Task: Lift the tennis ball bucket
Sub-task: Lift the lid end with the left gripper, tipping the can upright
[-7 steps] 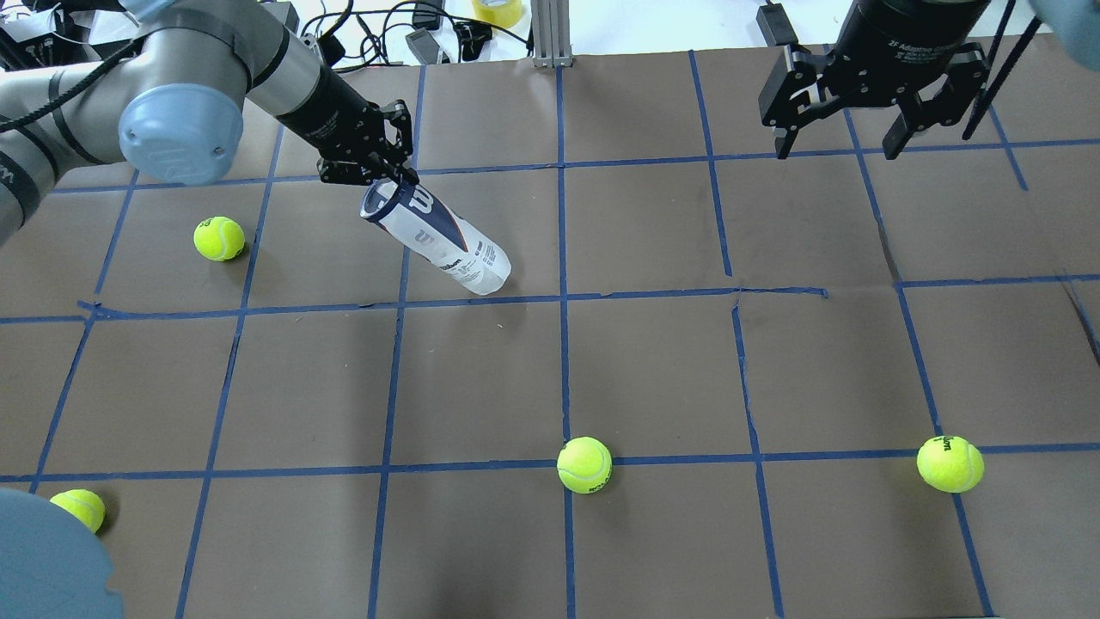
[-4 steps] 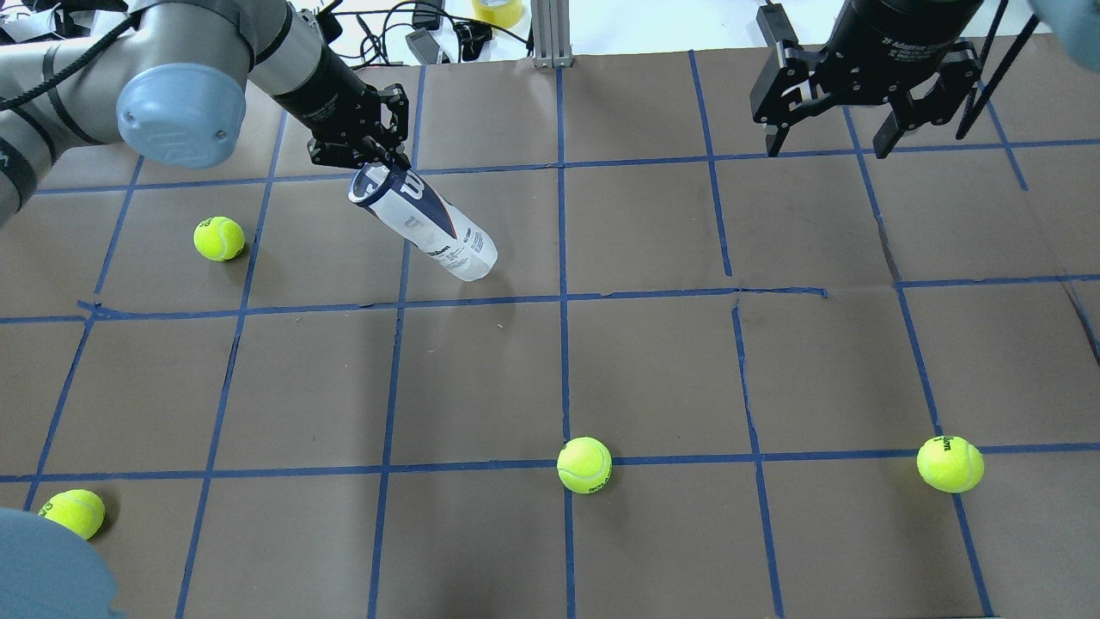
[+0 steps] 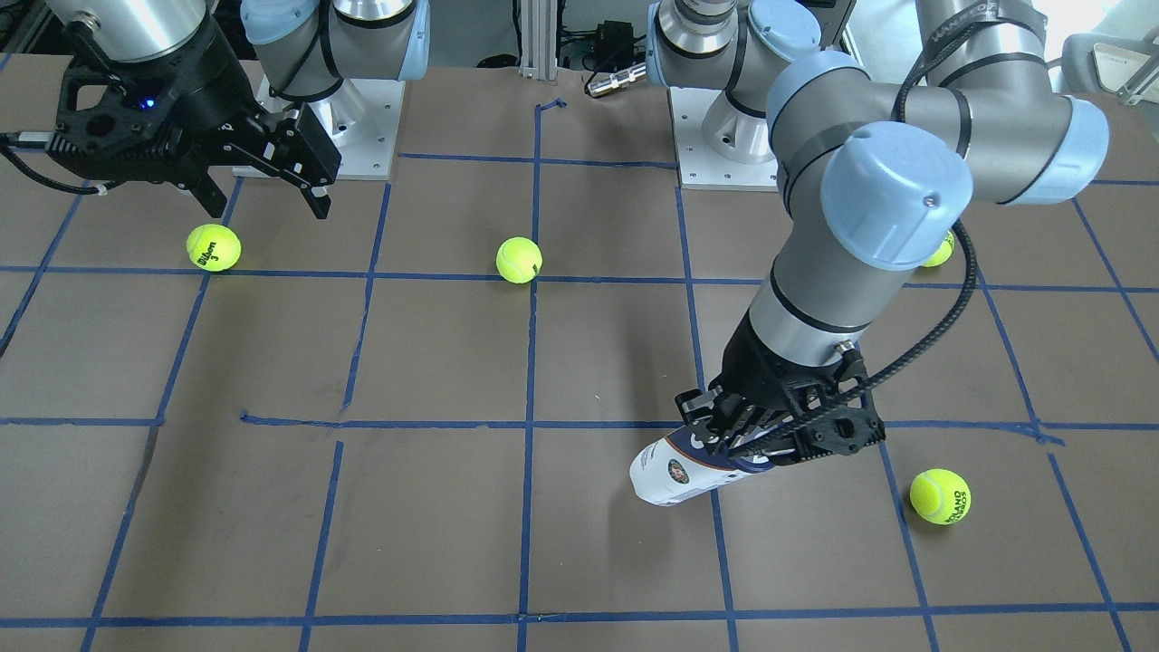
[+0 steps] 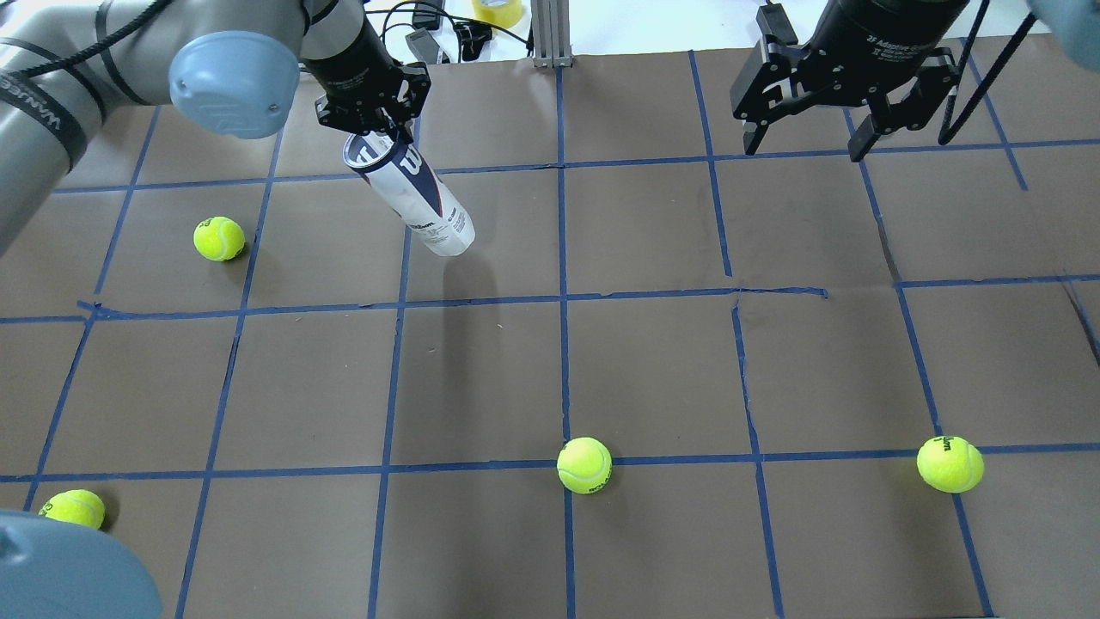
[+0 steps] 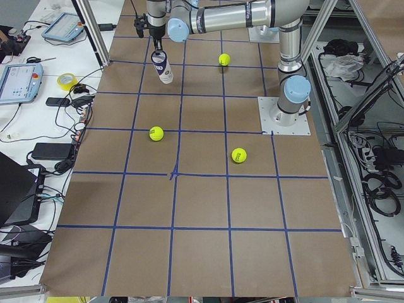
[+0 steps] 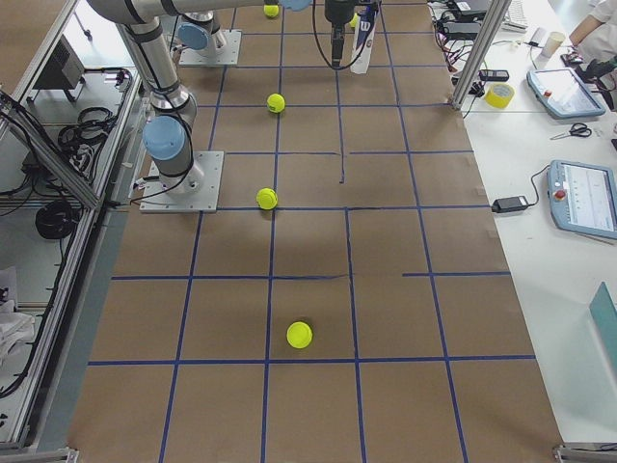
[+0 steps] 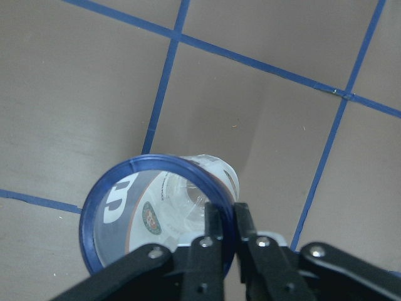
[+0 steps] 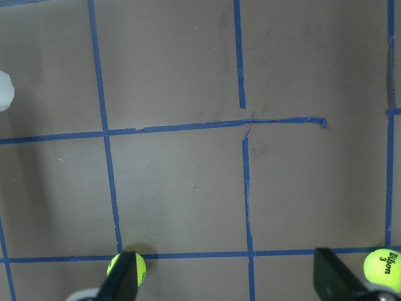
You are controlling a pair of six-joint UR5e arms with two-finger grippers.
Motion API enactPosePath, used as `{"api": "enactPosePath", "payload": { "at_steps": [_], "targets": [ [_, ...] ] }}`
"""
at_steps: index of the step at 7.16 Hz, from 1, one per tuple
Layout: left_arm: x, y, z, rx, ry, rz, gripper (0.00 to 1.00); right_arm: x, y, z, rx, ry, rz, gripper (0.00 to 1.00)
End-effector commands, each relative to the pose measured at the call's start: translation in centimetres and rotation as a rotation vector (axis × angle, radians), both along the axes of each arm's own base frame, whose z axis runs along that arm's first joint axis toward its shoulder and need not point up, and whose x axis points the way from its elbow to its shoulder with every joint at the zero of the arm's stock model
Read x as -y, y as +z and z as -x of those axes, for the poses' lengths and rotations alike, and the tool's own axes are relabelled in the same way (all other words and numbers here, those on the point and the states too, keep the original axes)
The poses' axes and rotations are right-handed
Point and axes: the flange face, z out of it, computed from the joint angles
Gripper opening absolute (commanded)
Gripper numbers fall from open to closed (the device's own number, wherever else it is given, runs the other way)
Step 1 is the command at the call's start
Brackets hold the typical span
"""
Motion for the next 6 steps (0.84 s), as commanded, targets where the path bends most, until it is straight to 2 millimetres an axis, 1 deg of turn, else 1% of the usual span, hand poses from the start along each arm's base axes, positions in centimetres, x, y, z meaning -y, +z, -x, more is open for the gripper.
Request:
{"api": "enactPosePath", "payload": {
  "at_steps": [1,2,3,4,6],
  "targets": [
    [0.8,-1.7,2.6,0.096,-0.038,0.034,0.00,-0.1,-0.3,0.0,0.002,0.000,-0.010,1.00],
    [1.4,-2.2,2.6,0.121,-0.031,0.061,0.00,0.1,-0.7,0.2,-0.016,-0.003,-0.008,1.00],
    [1.9,-1.8,3.7,0.114,-0.025,0.096,0.00,-0.1,-0.5,0.4,-0.036,-0.008,-0.007,1.00],
    [2.1,-2.1,4.2,0.117,-0.034,0.098,0.00,-0.1,-0.8,1.1,-0.140,-0.011,-0.010,1.00],
    [2.2,-2.8,4.7,0.107,-0.040,0.088,0.00,0.1,-0.5,0.4,-0.091,-0.032,0.010,1.00]
  ]
}}
